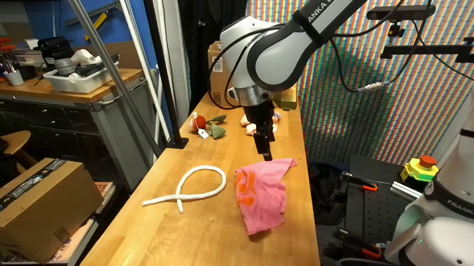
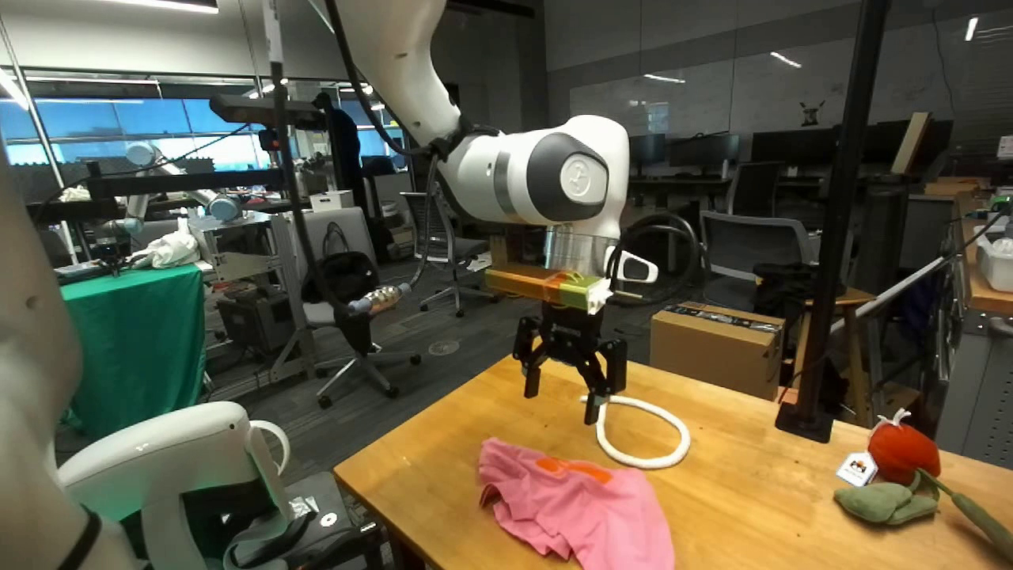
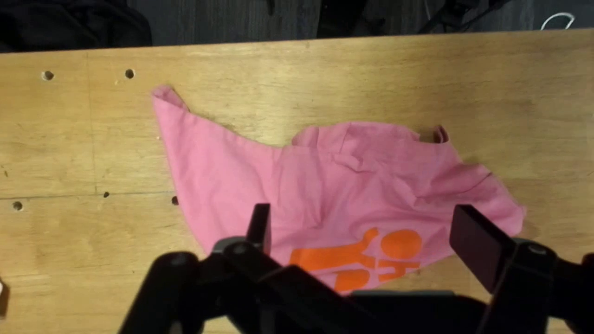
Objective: Move the peach colored shirt and the turnip plushie to the right then move the pink shirt closer to you
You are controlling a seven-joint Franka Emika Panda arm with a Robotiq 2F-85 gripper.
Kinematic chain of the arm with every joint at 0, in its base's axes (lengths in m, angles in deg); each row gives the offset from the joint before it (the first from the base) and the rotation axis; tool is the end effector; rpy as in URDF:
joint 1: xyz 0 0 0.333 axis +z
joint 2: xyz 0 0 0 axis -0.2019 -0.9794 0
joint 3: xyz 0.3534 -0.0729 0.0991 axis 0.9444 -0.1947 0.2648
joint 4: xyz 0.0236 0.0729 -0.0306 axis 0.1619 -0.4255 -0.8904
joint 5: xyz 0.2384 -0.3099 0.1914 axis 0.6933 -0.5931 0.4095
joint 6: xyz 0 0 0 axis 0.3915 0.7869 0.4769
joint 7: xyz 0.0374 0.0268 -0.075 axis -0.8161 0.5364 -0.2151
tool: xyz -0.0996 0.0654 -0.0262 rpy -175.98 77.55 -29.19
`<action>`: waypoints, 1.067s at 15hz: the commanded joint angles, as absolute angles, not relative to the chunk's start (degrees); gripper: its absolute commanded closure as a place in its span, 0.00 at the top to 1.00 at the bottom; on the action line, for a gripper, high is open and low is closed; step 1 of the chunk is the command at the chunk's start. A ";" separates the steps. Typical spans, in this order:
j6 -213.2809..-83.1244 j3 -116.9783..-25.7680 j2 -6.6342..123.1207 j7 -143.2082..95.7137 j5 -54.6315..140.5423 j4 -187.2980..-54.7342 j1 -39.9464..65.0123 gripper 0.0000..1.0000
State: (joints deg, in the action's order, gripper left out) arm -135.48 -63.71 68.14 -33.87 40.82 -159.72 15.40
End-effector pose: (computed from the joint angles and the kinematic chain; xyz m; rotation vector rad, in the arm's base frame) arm 0.5208 0.0629 0.2937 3.0165 0.4319 -0.4210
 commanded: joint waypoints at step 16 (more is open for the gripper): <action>-125.27 -69.30 113.10 -47.60 48.20 -178.35 15.81 1.00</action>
State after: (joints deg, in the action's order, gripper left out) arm -119.55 -67.07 104.87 -46.95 47.01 -172.25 15.45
